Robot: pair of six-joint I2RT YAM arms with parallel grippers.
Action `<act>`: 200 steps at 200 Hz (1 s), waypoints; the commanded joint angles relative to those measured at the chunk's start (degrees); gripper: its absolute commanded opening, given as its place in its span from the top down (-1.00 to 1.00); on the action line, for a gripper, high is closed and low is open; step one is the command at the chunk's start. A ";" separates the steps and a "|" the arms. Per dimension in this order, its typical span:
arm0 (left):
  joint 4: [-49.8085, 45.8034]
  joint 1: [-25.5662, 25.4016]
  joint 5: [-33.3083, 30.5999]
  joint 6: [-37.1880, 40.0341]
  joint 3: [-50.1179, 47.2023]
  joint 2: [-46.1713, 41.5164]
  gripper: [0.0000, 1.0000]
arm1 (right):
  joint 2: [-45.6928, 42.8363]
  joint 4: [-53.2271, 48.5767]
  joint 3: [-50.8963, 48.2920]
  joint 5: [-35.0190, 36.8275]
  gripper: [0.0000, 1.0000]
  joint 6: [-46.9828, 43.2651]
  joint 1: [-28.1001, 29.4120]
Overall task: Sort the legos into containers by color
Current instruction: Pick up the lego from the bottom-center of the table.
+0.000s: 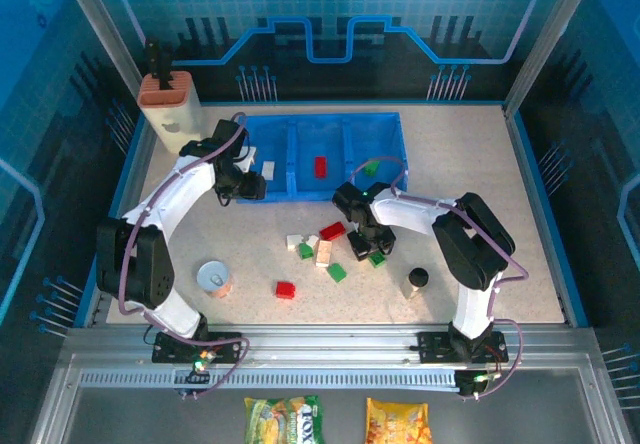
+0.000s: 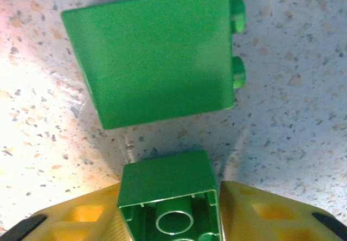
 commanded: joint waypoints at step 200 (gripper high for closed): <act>2.70 1.03 2.48 0.65 -3.17 -3.83 0.03 | -6.86 -8.83 7.16 1.52 0.27 -0.16 -3.96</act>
